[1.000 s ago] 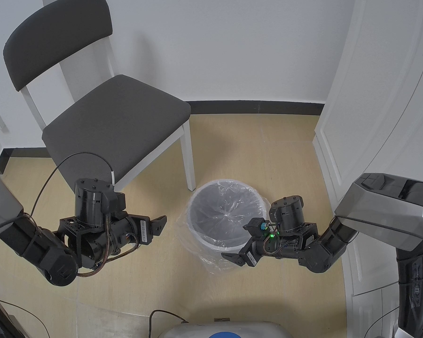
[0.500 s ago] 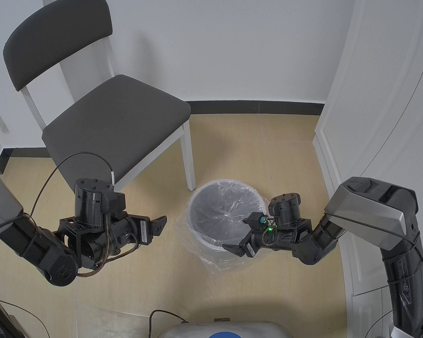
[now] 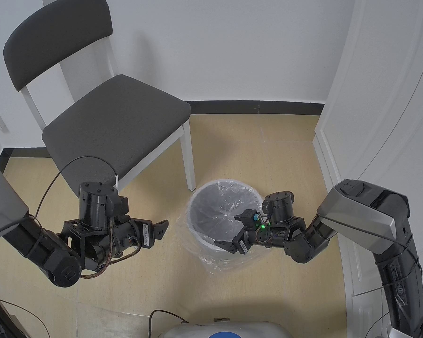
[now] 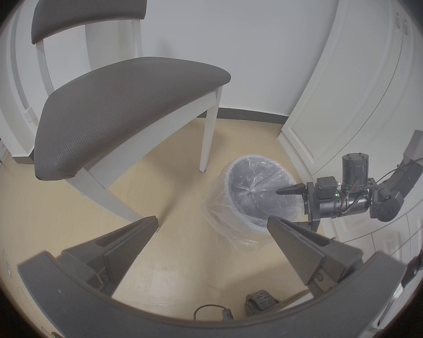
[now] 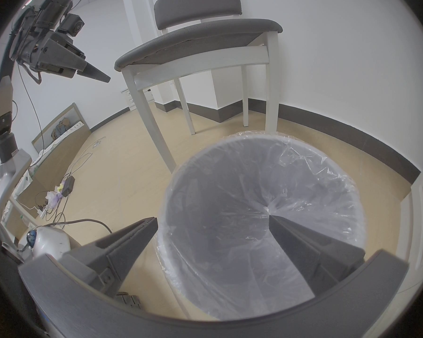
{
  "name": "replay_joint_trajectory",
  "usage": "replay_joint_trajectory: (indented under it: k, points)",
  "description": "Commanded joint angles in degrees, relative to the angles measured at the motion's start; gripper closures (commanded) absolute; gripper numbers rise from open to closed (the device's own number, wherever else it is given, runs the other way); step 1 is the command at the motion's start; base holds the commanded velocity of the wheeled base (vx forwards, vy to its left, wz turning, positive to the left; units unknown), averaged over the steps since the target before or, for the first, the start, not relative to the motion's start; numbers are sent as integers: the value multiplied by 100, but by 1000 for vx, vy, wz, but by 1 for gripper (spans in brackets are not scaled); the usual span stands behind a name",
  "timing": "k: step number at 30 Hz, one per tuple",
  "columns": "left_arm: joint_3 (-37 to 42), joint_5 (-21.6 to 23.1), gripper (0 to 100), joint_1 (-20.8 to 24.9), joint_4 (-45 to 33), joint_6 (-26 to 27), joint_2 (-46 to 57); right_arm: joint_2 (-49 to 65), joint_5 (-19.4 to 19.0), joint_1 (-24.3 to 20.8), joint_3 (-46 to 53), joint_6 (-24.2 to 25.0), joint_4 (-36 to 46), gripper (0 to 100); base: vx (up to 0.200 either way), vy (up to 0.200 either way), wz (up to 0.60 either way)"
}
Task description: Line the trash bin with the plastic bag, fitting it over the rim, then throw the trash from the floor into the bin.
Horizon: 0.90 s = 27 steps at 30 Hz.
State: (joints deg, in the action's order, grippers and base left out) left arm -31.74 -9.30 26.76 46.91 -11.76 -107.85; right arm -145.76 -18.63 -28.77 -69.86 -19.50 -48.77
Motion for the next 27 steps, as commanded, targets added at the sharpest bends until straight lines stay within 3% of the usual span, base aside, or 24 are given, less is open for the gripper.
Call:
replay_joint_trajectory:
  k: [1, 9, 10, 27]
  points:
    - [-16, -1, 0, -4, 2, -1, -34, -295, 8, -15, -229, 8, -27, 0, 0, 0, 0]
    - [-25, -10, 0, -4, 2, -10, -34, -321, 8, -85, -212, 8, -27, 0, 0, 0, 0]
    - [-25, -10, 0, -4, 2, -10, -34, -321, 8, -85, -212, 8, -27, 100, 0, 0, 0]
    - [-16, -19, 0, -4, 2, -10, -17, 233, -1, -533, 720, -27, -475, 100, 0, 0, 0]
